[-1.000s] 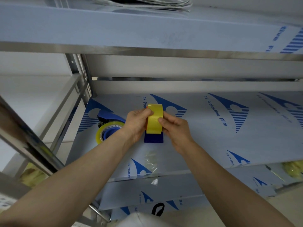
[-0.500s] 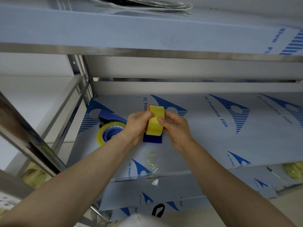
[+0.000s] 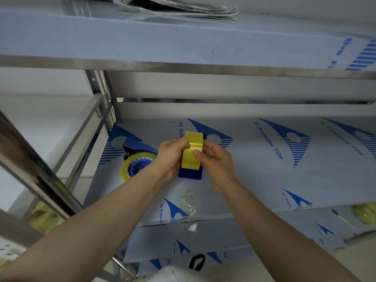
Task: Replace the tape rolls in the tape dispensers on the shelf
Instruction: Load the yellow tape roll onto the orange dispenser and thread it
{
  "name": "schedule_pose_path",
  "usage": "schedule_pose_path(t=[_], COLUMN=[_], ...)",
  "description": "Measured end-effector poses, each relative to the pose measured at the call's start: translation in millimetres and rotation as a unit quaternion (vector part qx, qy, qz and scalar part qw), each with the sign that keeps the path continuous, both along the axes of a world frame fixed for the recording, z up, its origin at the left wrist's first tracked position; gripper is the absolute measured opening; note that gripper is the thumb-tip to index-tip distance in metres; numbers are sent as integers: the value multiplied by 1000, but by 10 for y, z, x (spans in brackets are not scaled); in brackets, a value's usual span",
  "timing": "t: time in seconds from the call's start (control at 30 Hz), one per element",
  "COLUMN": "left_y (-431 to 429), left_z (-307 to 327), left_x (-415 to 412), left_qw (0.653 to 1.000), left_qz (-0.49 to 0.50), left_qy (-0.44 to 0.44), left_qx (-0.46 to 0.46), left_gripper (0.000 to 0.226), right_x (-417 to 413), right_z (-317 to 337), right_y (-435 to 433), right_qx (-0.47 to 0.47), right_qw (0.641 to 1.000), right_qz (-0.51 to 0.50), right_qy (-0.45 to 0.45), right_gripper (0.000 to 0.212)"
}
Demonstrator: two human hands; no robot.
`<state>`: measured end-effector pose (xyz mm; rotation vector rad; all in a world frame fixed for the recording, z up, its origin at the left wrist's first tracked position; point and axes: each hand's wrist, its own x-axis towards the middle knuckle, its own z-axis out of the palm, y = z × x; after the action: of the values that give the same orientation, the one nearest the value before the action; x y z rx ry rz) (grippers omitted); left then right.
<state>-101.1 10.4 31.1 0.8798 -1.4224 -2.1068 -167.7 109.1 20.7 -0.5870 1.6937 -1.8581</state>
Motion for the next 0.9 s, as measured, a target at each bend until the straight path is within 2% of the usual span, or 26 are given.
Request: schedule_pose_path(t=[0.1, 0.3, 0.43, 0.57, 0.63, 0.7, 0.73, 0.83, 0.9], left_y=[-12, -26, -32, 4, 33, 61, 80, 108, 110], left_z=[-19, -13, -24, -29, -42, -71, -77, -90, -85], left_x=[6, 5, 13, 3, -12, -22, -23, -29, -30], left_qw=[1000, 1000, 999, 999, 998, 998, 997, 997, 997], left_qz=[-23, 0, -28, -40, -41, -42, -48, -49, -44], left_qy=[12, -2, 12, 17, 16, 28, 34, 47, 46], left_qx=[-5, 7, -13, -31, -38, -40, -41, -38, -34], left_gripper=[20, 13, 15, 14, 9, 32, 36, 29, 34], right_x=[-9, 31, 35, 29, 46, 60, 67, 67, 63], right_z=[5, -8, -14, 28, 57, 83, 99, 157, 171], right_y=[-10, 1, -16, -49, -83, -114, -126, -143, -149], right_qx=[3, 15, 15, 5, 9, 11, 9, -2, -12], right_qw=[1000, 999, 999, 998, 993, 986, 983, 975, 974], right_qz=[-5, -2, -24, -63, -82, -95, -101, -123, -116], right_qy=[-8, 32, 16, -28, -80, -134, -152, -183, -197], right_gripper=[39, 39, 37, 23, 21, 20, 19, 19, 21])
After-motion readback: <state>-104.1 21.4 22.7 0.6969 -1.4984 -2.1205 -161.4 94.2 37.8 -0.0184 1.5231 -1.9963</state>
